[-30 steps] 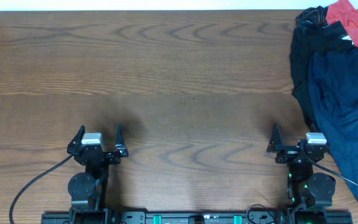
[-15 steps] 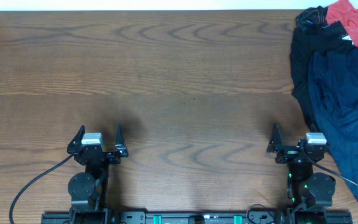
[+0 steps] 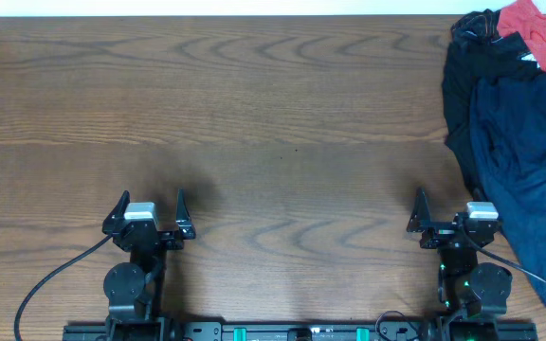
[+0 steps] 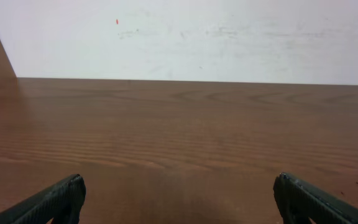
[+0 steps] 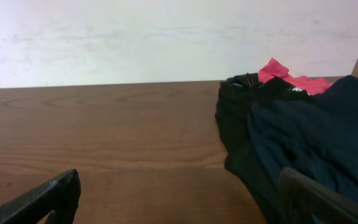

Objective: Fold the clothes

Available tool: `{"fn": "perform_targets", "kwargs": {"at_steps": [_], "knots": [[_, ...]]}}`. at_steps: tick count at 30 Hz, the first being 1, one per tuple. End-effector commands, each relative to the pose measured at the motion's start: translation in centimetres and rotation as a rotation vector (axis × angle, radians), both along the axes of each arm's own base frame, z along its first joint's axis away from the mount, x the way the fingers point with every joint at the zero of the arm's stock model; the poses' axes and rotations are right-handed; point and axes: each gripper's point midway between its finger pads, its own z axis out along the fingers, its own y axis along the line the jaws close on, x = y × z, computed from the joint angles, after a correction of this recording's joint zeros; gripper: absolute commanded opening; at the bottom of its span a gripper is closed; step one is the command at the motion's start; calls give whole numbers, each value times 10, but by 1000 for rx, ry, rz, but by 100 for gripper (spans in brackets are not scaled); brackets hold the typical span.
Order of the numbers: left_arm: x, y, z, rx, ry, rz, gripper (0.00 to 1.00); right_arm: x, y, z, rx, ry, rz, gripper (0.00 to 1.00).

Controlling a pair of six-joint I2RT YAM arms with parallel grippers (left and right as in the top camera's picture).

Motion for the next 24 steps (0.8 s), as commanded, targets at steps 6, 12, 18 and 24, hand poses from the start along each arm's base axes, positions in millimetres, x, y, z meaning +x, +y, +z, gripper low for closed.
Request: {"fn": "perform_targets", "kwargs": {"at_steps": [6, 12, 18, 24], "knots": [[-1, 3, -16, 8, 57, 17, 98, 0, 5, -1, -7, 0, 22, 99], [-1, 3, -16, 8, 57, 17, 98, 0, 4, -1, -7, 0, 19, 99], [-1, 3, -16, 8, 56, 17, 98, 0, 8, 0, 1, -2, 39, 99], [-1, 3, -18, -42, 66, 20, 98, -1, 25, 11, 10, -46, 137, 99]]}}
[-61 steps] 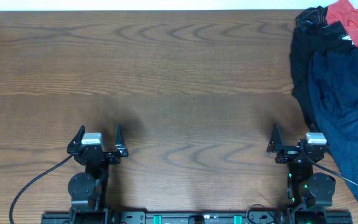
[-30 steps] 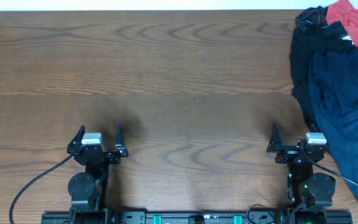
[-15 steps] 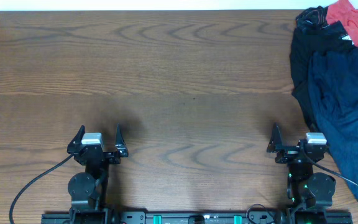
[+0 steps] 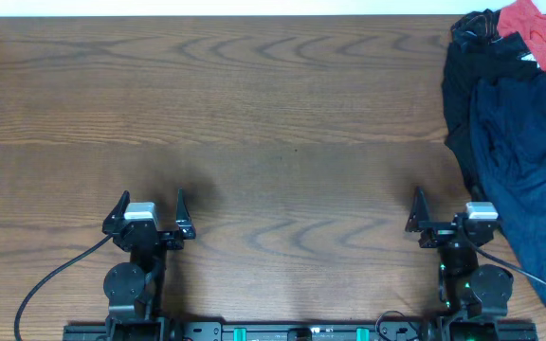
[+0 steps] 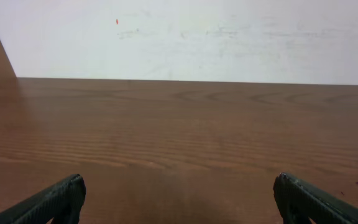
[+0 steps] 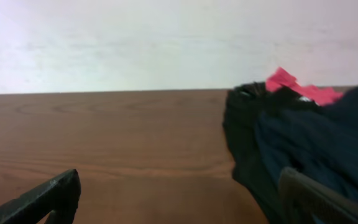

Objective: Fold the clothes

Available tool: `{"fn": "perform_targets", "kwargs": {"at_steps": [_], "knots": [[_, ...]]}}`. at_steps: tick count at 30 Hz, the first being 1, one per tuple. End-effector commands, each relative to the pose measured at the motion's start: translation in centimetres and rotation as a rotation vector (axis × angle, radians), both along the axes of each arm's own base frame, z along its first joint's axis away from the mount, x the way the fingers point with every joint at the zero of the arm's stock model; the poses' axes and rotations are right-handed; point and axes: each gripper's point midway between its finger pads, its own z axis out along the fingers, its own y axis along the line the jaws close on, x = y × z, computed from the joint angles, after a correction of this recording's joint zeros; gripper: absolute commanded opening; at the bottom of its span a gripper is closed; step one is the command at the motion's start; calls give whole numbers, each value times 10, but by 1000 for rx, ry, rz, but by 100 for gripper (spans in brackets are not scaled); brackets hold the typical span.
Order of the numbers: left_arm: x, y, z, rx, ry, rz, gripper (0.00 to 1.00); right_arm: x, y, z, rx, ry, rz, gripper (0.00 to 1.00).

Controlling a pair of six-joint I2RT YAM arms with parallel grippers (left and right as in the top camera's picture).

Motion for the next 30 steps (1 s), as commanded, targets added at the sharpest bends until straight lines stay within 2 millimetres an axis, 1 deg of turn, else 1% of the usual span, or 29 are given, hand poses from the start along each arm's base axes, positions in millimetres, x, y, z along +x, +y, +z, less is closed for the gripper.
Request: {"fn": "perform_targets", "kwargs": {"at_steps": [1, 4, 9, 12, 16, 19, 23, 26, 28, 30], "knots": [[-1, 3, -17, -99, 62, 29, 98, -2, 16, 1, 6, -1, 89, 99], [-1, -3, -8, -237, 45, 10, 98, -3, 9, 1, 4, 29, 45, 99], [-3, -21, 10, -259, 46, -91, 98, -13, -21, 14, -9, 99, -127, 99], [-6, -24, 16, -265, 109, -99, 98, -18, -32, 21, -21, 171, -190, 99], [-5, -24, 21, -270, 230, -84, 98, -14, -40, 17, -43, 313, -235, 99], [-3, -24, 21, -278, 351, -71, 98, -3, -40, 8, -57, 441, -233, 99], [2, -24, 21, -277, 500, -53, 98, 19, -39, -6, -87, 634, -221, 99], [4, -24, 23, -247, 602, -54, 98, 39, -38, -14, -147, 791, -182, 99], [4, -24, 23, -249, 668, -46, 98, 56, -34, -14, -179, 867, -135, 99], [4, -24, 23, -252, 718, -40, 98, 74, -26, -14, -132, 907, -103, 99]]}}
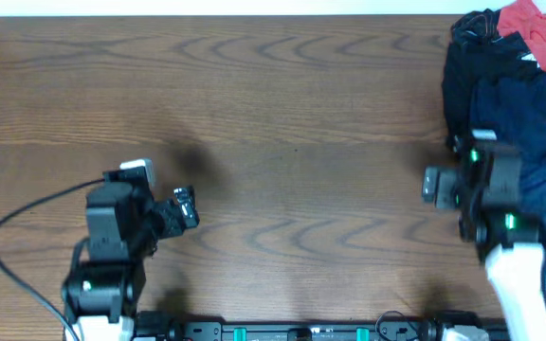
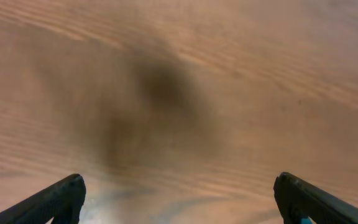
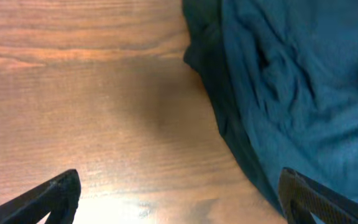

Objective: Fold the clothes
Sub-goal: 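Reach the right gripper into the clothes pile and grasp the navy pants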

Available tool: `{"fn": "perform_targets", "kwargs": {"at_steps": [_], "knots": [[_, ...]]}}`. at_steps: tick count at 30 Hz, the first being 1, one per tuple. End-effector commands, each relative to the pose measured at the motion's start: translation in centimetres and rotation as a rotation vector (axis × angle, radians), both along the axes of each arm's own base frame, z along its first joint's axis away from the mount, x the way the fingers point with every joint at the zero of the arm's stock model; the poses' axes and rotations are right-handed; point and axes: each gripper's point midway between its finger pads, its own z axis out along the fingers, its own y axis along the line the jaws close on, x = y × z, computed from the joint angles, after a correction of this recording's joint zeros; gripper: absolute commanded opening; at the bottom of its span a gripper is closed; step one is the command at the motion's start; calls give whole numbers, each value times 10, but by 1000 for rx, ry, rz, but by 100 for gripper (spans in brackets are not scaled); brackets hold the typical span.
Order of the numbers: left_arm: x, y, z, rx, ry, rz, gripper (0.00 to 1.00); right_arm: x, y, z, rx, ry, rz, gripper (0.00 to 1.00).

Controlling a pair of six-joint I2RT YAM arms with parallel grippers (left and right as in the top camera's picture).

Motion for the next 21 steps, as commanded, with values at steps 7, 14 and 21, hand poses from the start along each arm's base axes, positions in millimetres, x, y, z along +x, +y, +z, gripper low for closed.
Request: {"fn": "perform_targets", "kwargs": {"at_steps": [7, 14, 21], "knots": [[7, -1, 3, 5, 74, -18, 98, 73, -5, 8, -4, -17, -25, 99], [7, -1, 3, 5, 77, -18, 98, 69, -92, -33, -125, 79, -300, 98], [7, -1, 2, 5, 80, -18, 98, 46, -135, -83, -71, 205, -457, 73]]}}
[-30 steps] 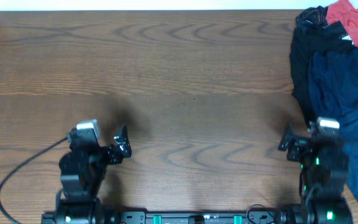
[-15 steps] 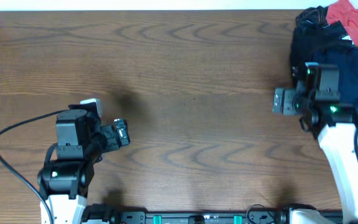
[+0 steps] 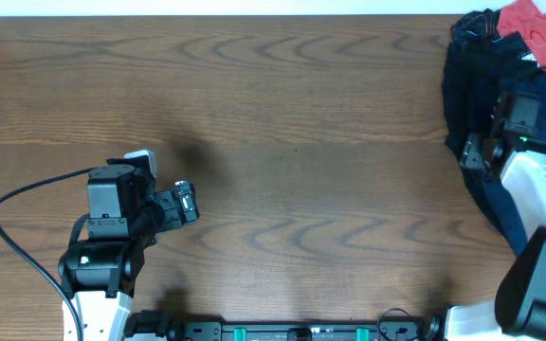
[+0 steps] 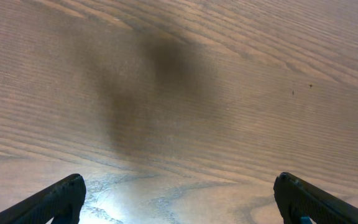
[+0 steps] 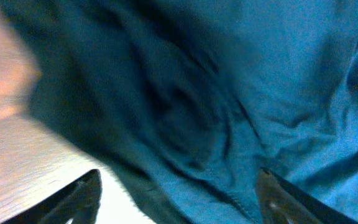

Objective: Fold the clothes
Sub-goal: 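Reach the right gripper into the clothes pile and grasp the navy pants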

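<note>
A heap of clothes lies at the table's right edge: a dark blue garment in front, a black one (image 3: 464, 76) behind it and a red one (image 3: 536, 26) at the far corner. My right gripper (image 5: 179, 199) hangs open low over the blue garment (image 5: 241, 93), near its left edge where bare wood shows; nothing is between its fingers. In the overhead view the right arm (image 3: 518, 123) lies across the heap. My left gripper (image 4: 179, 202) is open above bare table at the front left, seen from overhead as well (image 3: 186, 204), far from the clothes.
The brown wooden table (image 3: 282, 114) spreads wide between the two arms. A black cable (image 3: 17, 204) loops out from the left arm toward the front edge. The right arm's base (image 3: 529, 284) stands at the front right beside the heap.
My right gripper has moved away from the table's front and to the right, from bare wood beside the heap to over the blue garment. The left arm has hardly shifted. Both stay open.
Both arms first rested low at the front edge, grippers open and facing the far wall, and stayed so. Then both were raised and pointing down, the right one beside the heap. Now the right one hangs over the blue garment.
</note>
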Available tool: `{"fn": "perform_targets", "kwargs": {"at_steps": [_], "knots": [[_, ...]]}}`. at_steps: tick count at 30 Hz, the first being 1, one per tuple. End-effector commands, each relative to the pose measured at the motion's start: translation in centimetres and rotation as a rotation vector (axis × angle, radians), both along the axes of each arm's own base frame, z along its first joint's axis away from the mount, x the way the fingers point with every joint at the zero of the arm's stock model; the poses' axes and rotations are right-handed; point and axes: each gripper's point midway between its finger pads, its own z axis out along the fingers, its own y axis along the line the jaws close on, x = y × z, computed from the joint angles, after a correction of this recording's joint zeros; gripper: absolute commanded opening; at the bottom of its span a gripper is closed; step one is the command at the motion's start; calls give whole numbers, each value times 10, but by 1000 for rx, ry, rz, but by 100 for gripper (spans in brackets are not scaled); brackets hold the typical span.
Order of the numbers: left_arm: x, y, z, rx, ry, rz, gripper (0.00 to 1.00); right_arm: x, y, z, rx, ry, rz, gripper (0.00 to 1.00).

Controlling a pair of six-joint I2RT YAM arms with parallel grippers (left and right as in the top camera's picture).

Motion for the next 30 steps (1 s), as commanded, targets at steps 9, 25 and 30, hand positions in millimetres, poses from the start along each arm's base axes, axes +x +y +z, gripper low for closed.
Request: {"fn": "perform_targets", "kwargs": {"at_steps": [9, 25, 30], "knots": [[2, -1, 8, 0, -20, -13, 98, 1, -17, -32, 82, 5, -90, 1], [3, -1, 8, 0, -20, -13, 98, 39, 140, 185, 348, -448, 494, 1], [2, -1, 8, 1, -20, -13, 98, 22, 240, 177, 431, -366, 744, 1]]}}
